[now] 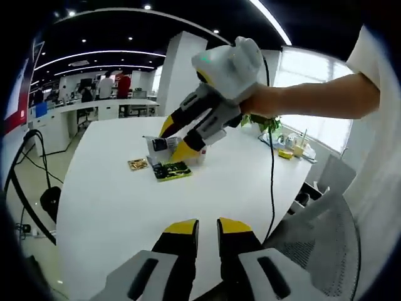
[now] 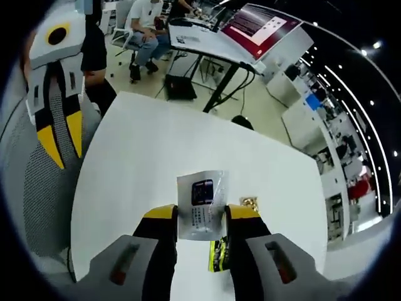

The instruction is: Arrange the skincare products in the storage area until every visible bottle or jar stands upright without overlapping.

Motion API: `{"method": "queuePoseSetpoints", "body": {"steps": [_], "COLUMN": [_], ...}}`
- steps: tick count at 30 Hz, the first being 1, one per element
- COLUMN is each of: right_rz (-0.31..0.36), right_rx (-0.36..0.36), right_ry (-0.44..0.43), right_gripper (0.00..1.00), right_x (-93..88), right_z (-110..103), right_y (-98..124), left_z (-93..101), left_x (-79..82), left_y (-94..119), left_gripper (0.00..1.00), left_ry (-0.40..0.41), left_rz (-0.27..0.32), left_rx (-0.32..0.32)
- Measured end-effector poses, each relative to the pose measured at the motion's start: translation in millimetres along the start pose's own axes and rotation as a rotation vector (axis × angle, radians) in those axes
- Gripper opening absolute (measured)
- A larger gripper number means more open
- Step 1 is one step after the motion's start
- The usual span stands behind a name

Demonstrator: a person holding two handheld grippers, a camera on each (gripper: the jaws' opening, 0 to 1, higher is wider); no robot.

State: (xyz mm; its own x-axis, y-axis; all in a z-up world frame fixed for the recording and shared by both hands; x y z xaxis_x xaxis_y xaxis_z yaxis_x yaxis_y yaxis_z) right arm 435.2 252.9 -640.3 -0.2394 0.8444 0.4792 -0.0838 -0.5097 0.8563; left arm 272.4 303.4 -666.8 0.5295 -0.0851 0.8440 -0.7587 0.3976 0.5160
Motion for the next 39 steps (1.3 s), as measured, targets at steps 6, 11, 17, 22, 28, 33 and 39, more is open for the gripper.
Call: {"method": "queuePoseSetpoints", "body": {"steps": [6,11,17,22,28,33,39], "right_rz": [0.0,0.004,-0.008,-0.011,-0.035,-0.055,-0.098], "right_rx": [0.027,0.04,0.052,0.061,0.089,0.11,0.157], "right_ry": [-0.027,-0.051,-0.067,-0.099,-0.154,-0.171,-0.172], "right_gripper": [0.28,0.28,0.28,0.28,0.29,0.29,0.29], "right_x": [-0.3,0.6,-1.6,-5.5,-17.0,-23.3,-35.2], "right_z": [8,17,32,48,62,78,88], "right_y": [-9,-14,-21,-27,-40,-54,-82], "left_z": [-1.4,-2.7,-4.4,-4.3,-5.2,-5.9,-4.7], "left_x": [-0.2,1.7,3.1,2.1,2.5,1.8,-3.0], "left_y": [0,1,1,0,0,-1,-2], "left_gripper": [0.12,0.12,0.12,0.12,0.12,0.12,0.12], "left_ry": [0.002,0.009,0.015,0.009,0.007,0.008,-0.009], "left_rz": [0.0,0.012,0.021,0.017,0.022,0.016,-0.016], "left_rx": [0.006,0.014,0.022,0.022,0.025,0.026,0.025]}}
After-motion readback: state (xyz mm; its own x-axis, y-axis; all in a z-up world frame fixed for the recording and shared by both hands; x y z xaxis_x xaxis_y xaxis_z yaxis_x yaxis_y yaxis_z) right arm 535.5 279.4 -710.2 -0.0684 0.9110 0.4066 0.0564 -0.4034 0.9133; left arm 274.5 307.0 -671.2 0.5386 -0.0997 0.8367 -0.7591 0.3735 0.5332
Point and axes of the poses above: the point that each gripper's makers call its tool centre point, and the gripper's own axes: y roughly backward along the fingers, z roughly to its right, x roughly out of its top, the point moved 4 cm from there along y, roughly backward along the fingers, and after that the axes turned 14 degrees about x, right-handed, at the moved point
